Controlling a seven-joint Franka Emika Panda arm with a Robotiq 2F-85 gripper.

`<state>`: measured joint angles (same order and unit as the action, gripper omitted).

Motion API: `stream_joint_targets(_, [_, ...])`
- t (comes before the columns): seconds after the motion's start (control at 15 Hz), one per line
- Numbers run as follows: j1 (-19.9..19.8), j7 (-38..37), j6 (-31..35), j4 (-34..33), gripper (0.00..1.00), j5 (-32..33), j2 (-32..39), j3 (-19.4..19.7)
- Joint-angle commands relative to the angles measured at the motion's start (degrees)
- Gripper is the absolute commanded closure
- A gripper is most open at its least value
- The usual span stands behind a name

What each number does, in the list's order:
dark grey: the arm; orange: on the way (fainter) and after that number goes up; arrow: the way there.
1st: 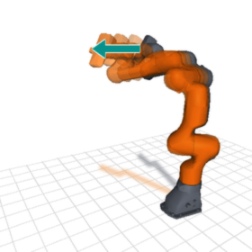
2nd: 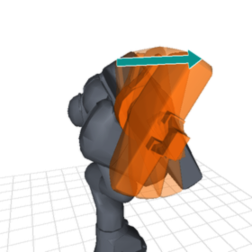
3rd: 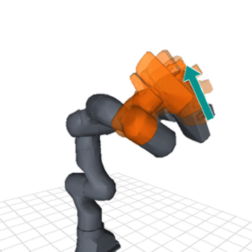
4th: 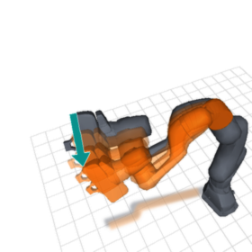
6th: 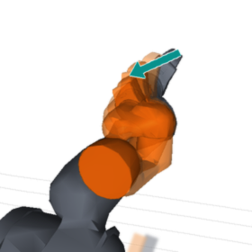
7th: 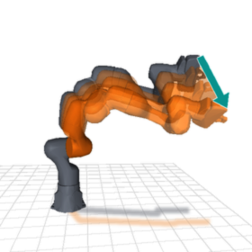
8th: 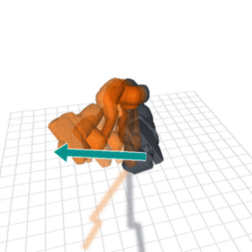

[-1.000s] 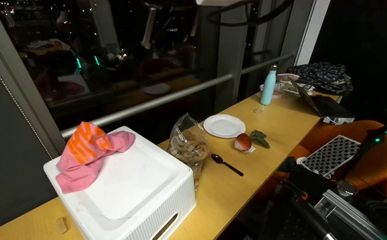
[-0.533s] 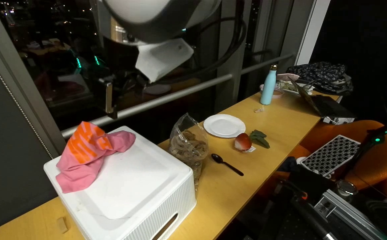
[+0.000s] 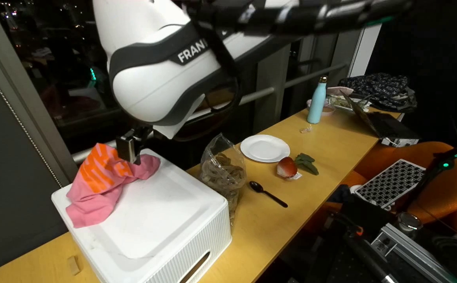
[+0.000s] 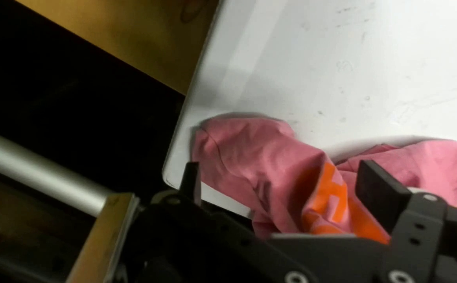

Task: Remove the turnip plushie and pink shirt from the top of the basket, then put the bag of rubber bands on the white basket

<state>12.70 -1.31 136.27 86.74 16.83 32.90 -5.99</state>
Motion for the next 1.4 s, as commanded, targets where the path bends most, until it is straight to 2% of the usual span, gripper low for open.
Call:
stream_joint_targets(0.0, [1.28,2.48,1.99,-7.43,0.00,-0.81,5.66,0.31])
stream_joint_targets(0.67, [0.97,9.02,2.98,-18.56,0.00,-4.87,14.81,-2.13])
stream_joint_targets(0.73, [0.91,9.84,2.89,-19.20,0.25,-5.56,15.24,-2.30])
stream_joint_targets(0.8, [1.00,10.45,2.73,-19.79,0.28,-5.99,15.68,-2.30])
stream_joint_targets(1.33, [0.63,12.33,1.41,-21.36,0.88,-9.80,15.95,-3.11])
